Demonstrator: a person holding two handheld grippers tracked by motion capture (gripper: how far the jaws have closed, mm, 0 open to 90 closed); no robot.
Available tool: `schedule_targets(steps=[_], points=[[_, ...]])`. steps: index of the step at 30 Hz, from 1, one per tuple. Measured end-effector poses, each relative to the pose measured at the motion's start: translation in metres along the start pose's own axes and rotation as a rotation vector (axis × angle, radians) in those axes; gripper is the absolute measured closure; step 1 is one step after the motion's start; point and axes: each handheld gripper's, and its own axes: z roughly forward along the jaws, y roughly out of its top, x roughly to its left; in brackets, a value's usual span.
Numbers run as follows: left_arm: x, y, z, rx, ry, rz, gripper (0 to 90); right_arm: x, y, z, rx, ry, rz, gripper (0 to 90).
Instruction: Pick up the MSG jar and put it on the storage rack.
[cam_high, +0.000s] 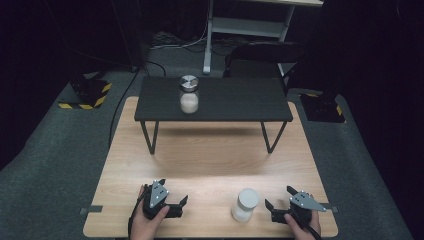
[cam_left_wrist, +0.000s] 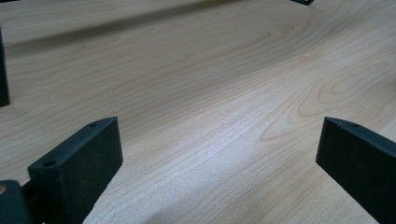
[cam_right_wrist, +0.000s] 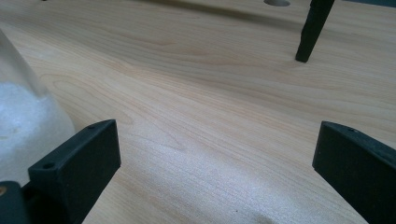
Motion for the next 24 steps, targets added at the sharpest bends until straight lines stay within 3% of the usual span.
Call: schedule_targets(steps=[13, 19, 24], points=[[0.002, 0.003, 0.002, 0.019, -0.007, -0.012, 0.5, -0.004, 0.0, 0.0, 0.0, 0.012, 0.017, 0.6], [0.004, 0.004, 0.002, 0.019, -0.014, -0.018, 0.5, -0.003, -0.003, -0.005, -0.021, 0.002, 0.019, 0.6], [0.004, 0.004, 0.003, 0.023, -0.016, -0.013, 0.5, -0.002, 0.0, -0.019, -0.072, 0.009, 0.033, 0.4]])
